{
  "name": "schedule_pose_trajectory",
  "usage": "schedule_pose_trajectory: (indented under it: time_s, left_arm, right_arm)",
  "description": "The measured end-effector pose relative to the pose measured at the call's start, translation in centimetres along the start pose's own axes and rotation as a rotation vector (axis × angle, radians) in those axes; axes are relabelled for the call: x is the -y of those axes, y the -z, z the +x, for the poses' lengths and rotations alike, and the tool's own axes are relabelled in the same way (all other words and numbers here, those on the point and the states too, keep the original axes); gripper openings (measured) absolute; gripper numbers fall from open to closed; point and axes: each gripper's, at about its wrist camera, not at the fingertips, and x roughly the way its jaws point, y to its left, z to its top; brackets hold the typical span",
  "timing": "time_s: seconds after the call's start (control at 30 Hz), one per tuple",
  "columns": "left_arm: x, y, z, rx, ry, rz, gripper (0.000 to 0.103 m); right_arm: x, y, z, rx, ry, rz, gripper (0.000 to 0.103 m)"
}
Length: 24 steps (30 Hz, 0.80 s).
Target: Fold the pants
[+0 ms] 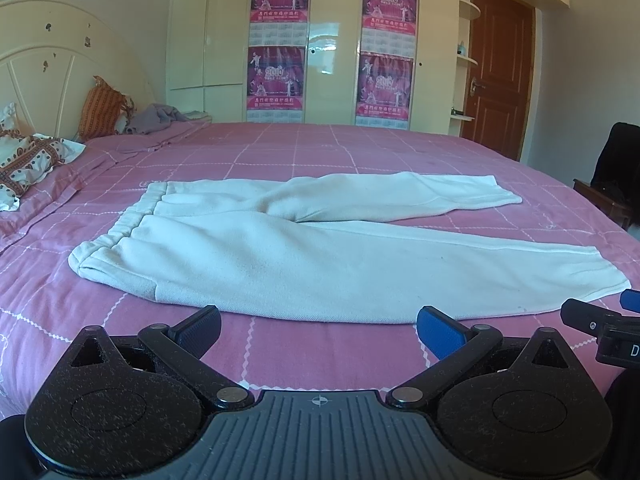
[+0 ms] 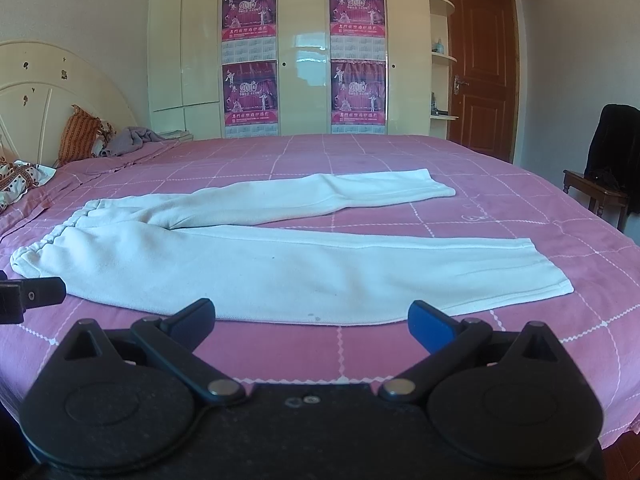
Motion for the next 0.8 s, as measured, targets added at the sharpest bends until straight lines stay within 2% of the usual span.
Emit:
schedule_pose_trajectory:
  time_s: [0.67, 0.8]
  left_arm:
    - [-0.04, 0.4, 0.43, -0.012, 0.001, -0.001, 0.103]
    - [-0.92, 0.0, 0.8, -0.038, 0.011, -0.053, 0.103]
  right_arm:
    - [-0.22, 0.34, 0.27, -0.008, 0.0, -0.004, 0.103]
    - [-0.19, 0.35, 0.39, -0.019, -0.023, -0.004, 0.103]
